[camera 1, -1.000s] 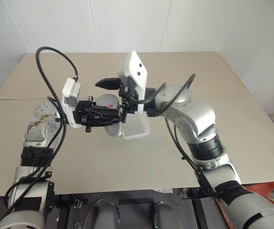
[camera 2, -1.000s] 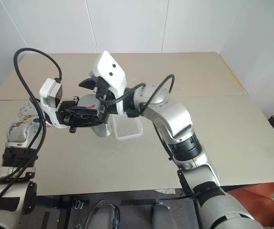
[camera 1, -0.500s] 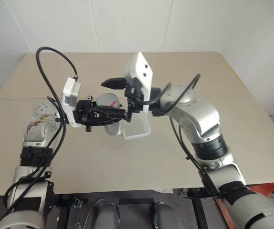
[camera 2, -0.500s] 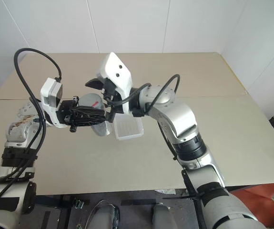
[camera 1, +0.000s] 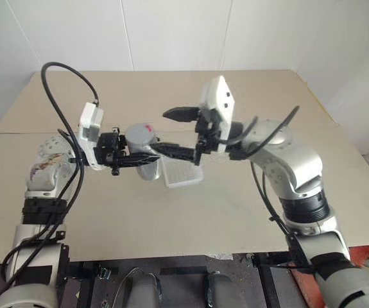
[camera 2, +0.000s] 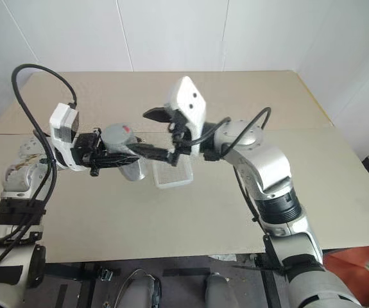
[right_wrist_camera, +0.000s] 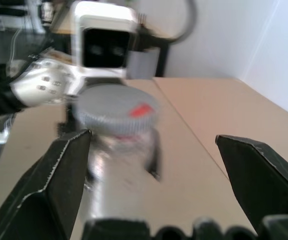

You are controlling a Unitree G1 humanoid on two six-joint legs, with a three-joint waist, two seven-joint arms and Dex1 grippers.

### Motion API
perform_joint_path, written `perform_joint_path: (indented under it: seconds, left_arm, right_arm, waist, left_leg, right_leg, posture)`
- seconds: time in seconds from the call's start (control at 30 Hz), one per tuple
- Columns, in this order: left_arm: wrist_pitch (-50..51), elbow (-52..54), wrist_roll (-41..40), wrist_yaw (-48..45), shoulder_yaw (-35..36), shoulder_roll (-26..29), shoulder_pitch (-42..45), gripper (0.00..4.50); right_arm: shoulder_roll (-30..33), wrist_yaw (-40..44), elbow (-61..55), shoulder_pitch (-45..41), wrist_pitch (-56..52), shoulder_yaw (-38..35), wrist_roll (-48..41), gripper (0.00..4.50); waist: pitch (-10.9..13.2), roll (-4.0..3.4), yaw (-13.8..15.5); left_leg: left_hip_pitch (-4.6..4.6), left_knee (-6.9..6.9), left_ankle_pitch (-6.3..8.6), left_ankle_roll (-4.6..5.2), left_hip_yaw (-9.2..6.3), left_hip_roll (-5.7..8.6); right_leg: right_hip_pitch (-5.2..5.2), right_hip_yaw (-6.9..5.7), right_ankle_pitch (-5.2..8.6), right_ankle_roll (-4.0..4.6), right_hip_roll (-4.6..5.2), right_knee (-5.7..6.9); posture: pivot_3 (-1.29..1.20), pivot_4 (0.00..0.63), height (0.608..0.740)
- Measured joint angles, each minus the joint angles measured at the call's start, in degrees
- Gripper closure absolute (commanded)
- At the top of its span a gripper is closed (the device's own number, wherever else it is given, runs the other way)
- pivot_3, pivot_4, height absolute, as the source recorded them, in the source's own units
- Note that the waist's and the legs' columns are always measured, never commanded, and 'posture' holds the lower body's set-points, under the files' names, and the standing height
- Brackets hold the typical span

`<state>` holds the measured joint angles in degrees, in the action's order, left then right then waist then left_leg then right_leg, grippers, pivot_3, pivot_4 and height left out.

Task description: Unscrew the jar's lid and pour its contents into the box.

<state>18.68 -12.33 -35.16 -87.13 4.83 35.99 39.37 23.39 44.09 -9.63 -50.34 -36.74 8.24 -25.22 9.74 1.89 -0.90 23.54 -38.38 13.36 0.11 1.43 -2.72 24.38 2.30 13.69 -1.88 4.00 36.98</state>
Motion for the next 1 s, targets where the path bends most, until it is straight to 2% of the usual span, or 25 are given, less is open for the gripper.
perform_joint_path:
  seconds: [0.27,0.43,0.53,0.67,1.0]
  left_arm:
    - [0.2,0.4,-0.2,-0.6,0.0,0.0,-0.2,2.46]
    - [0.1,0.3,-0.2,-0.6,0.0,0.0,-0.2,2.46]
    - [0.0,0.3,-0.1,-0.5,0.0,-0.6,-0.2,2.46]
    - [-0.2,0.2,0.2,-0.2,-0.3,-1.4,-0.1,2.46]
    - [-1.0,0.1,0.6,-0.1,-0.6,-1.8,0.3,2.46]
  right_arm:
    - [1.5,-0.3,0.0,2.1,-0.2,-1.6,0.1,0.01]
    - [2.5,2.8,-3.9,2.5,-0.5,-2.1,-3.0,0.01]
    - [1.6,6.0,-8.5,4.5,-0.5,-1.9,-7.1,0.01]
    - [-0.3,6.0,-10.5,4.9,-0.5,0.5,-7.6,0.01]
    - [-6.3,1.7,-3.7,-1.4,-0.9,4.9,-2.9,0.01]
  waist:
    - [0.0,0.0,-0.2]
    - [0.0,0.0,-0.1]
    - [0.0,0.0,0.0]
    - [0.0,0.0,-0.1]
    - [0.0,0.0,-0.1]
  left_leg:
    - [-0.01,0.01,0.0,0.0,0.0,-0.01]
    - [0.0,0.01,0.0,0.0,0.0,-0.02]
    - [0.0,0.0,0.0,0.01,-0.01,-0.02]
    - [-0.07,-0.02,0.0,0.0,-0.01,-0.02]
    - [-0.02,-0.02,0.0,0.0,-0.01,-0.02]
  right_leg:
    - [0.02,0.03,0.0,0.0,-0.03,-0.01]
    - [0.02,0.02,0.0,0.0,-0.03,-0.02]
    - [0.0,0.02,0.0,0.0,-0.03,-0.02]
    - [-0.03,0.02,0.0,0.0,-0.04,0.01]
    - [0.0,0.01,0.0,0.0,-0.03,0.05]
  posture:
    - [0.0,0.15,0.74]
    - [0.0,0.15,0.74]
    - [0.0,0.15,0.74]
    - [0.0,0.15,0.74]
    - [0.0,0.15,0.74]
